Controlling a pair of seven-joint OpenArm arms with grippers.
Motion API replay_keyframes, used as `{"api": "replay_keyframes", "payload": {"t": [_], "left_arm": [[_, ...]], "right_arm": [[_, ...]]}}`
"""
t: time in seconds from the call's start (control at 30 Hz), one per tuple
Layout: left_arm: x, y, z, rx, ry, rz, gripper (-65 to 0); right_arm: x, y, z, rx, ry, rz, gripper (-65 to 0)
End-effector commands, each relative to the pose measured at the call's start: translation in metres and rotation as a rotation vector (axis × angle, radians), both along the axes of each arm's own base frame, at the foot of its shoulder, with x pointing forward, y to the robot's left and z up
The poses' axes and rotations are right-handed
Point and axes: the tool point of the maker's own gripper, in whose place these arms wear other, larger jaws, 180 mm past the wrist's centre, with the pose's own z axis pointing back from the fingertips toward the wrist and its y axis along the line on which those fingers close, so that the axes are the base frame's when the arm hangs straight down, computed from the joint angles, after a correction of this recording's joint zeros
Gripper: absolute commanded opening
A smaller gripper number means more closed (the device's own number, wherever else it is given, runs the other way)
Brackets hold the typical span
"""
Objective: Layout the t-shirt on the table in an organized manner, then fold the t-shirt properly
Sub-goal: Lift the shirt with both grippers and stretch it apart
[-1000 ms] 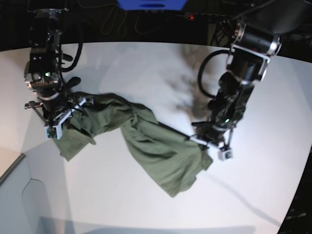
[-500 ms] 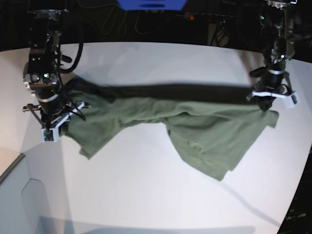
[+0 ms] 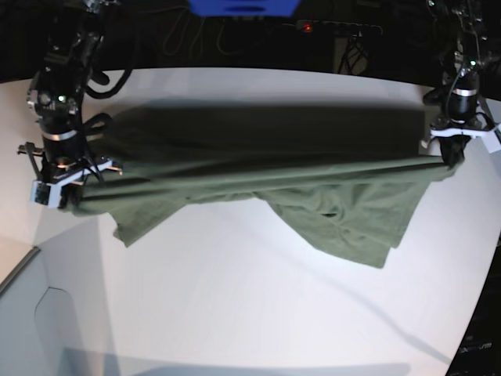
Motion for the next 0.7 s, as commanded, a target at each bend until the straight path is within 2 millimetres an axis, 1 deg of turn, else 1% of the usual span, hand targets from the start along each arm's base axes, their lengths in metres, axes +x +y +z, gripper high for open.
{"api": "replay_keyframes", "payload": {"t": [0.0, 0.1, 0.2, 0.33, 0.4, 0.47, 0.53, 0.63, 0.67], "left_arm": [[-0.003, 0.014, 0.018, 0.043, -0.048, 0.036, -65.0], [-0.016, 0.009, 0.025, 0.033, -0.063, 0.059, -65.0], [-0.026, -0.001, 0.023, 0.018, -0.050, 0.052, -65.0], [-0.039, -0.004, 0.005, -0.002, -0.002, 0.071, -65.0], [-0.045, -0.001, -0.006, -0.010, 0.028, 0.082, -65.0], [-0.049, 0.000, -0.013, -0.015, 0.048, 0.089, -65.0], [-0.050, 0.002, -0.014, -0.010, 0.054, 0.087, -65.0], [-0.056, 0.003, -0.015, -0.006, 0.067, 0.086, -65.0], [-0.056, 0.003, -0.015, -0.005, 0.066, 0.085, -65.0]], "right_arm": [[0.002, -0.006, 0.018, -0.041, -0.066, -0.004, -65.0], [-0.010, -0.004, 0.008, -0.039, -0.042, -0.002, -65.0], [-0.020, -0.003, -0.013, -0.024, 0.015, -0.002, -65.0], [-0.029, -0.004, -0.046, 0.003, 0.100, -0.007, -65.0], [-0.032, -0.005, -0.056, 0.011, 0.125, -0.012, -60.3], [-0.034, -0.006, -0.058, 0.012, 0.131, -0.015, -53.2], [-0.035, -0.008, -0.058, 0.005, 0.134, -0.015, -45.6], [-0.032, -0.014, -0.042, -0.023, 0.098, -0.014, -35.8], [-0.034, -0.018, -0.036, -0.033, 0.087, -0.022, -33.0]]}}
